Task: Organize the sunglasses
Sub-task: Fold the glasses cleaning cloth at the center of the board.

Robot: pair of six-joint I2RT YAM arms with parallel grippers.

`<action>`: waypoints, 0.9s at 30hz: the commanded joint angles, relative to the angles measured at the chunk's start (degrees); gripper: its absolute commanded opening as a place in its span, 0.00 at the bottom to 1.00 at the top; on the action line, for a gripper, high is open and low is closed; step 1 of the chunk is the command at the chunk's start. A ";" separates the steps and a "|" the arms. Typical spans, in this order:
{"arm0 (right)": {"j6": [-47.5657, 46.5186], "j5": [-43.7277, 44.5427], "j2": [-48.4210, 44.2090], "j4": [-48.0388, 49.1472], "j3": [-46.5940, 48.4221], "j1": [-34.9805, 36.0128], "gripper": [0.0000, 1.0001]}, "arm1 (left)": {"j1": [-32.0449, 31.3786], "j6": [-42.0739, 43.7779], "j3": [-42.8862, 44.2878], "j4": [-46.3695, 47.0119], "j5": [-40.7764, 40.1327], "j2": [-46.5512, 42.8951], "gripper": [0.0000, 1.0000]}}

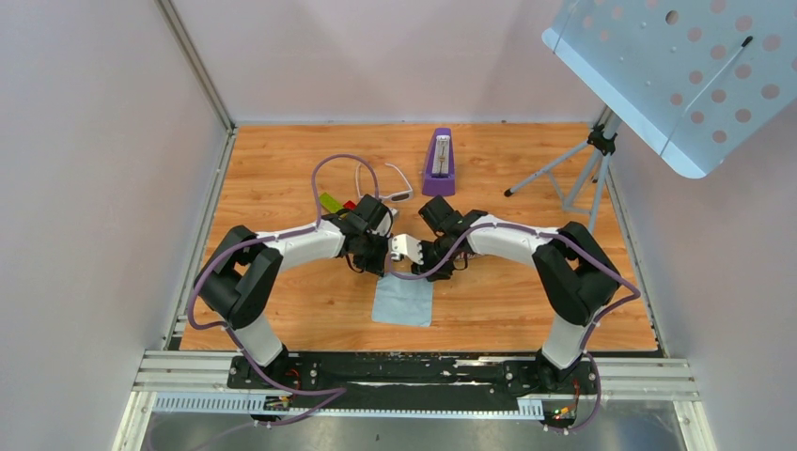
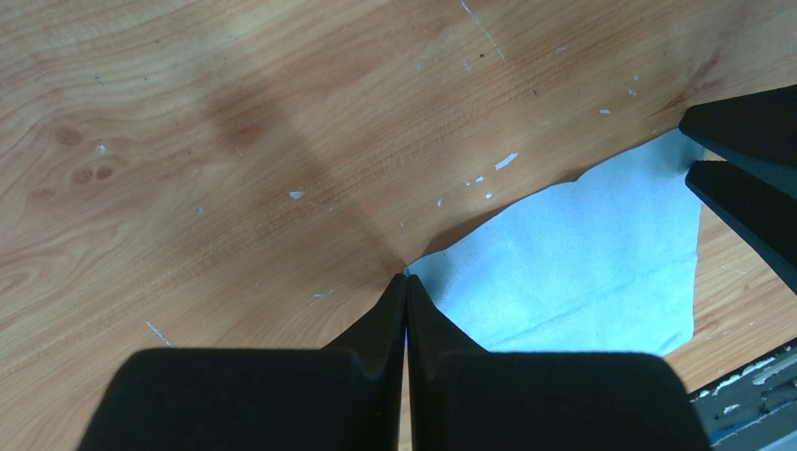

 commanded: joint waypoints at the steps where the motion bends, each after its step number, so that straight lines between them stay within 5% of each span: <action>1: -1.27 1.85 2.39 -3.02 0.98 1.38 0.29 | 0.52 -0.16 0.25 0.48 0.36 1.43 0.00; 11: 1.43 4.34 1.52 -2.82 1.55 1.46 0.06 | 0.52 0.09 -0.13 1.35 1.70 0.41 0.00; 27: 7.72 8.69 -2.60 -1.61 0.59 2.71 0.00 | 0.51 -0.15 -3.62 3.95 2.17 -7.16 0.00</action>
